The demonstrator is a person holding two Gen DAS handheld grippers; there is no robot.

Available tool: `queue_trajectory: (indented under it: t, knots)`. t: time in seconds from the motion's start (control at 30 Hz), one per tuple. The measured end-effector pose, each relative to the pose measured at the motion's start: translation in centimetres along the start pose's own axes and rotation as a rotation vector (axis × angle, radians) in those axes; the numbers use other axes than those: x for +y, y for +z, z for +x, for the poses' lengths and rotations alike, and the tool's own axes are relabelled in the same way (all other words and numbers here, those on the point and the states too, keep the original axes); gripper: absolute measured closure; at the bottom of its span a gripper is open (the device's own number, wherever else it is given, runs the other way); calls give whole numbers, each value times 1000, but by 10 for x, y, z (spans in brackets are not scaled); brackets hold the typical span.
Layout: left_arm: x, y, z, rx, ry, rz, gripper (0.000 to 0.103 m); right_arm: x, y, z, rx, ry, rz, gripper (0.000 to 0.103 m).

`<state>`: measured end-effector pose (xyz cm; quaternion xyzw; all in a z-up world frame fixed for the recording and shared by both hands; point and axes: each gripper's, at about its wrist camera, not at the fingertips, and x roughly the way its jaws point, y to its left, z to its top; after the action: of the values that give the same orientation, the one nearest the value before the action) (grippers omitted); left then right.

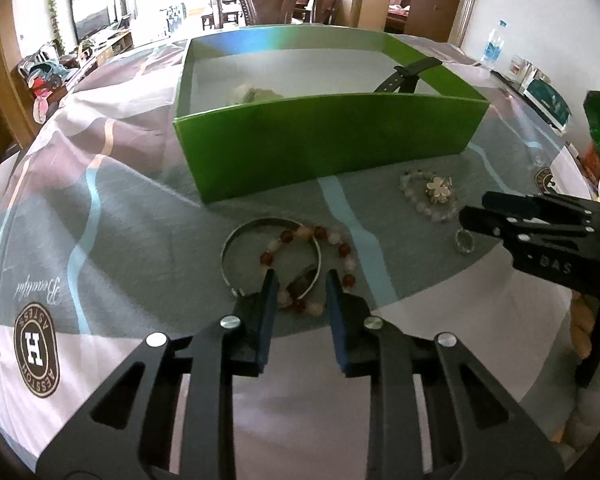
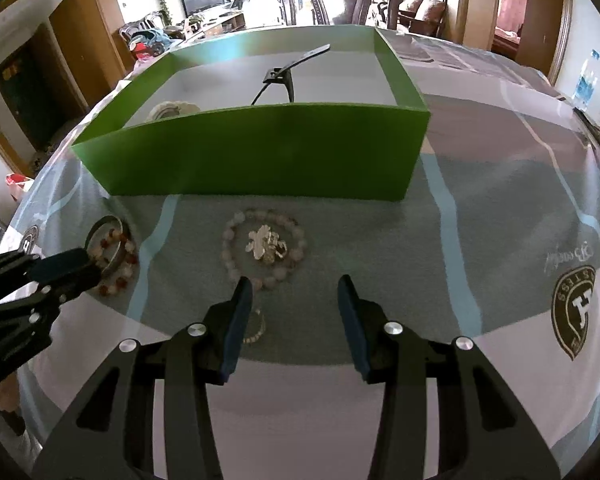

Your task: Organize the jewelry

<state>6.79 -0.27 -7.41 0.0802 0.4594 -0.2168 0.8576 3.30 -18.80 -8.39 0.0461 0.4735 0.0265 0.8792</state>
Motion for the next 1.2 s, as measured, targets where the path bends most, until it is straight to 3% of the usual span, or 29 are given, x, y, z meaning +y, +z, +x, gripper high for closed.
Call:
queue_trajectory:
  t: [0.27,0.7,0.87,1.13,1.2]
  knots:
    - [0,7,5,5,3,14,98,-3,-9,0,9,7,8,59]
    - [-6,-3,-36,-46,-9,23,98,-5,-11,-9,-4,24,31,59]
    - [-19,-16,-33,-16,-20,50,98,-3,-10,-6,4,12,20,59]
    - [-24,-28,-13,54,-51,36,97,23,-14,-2,-1,38,-100,59]
    - [-23,-30,-12,56,-52,33,97,29,-16,-1,-10,16,-136,78]
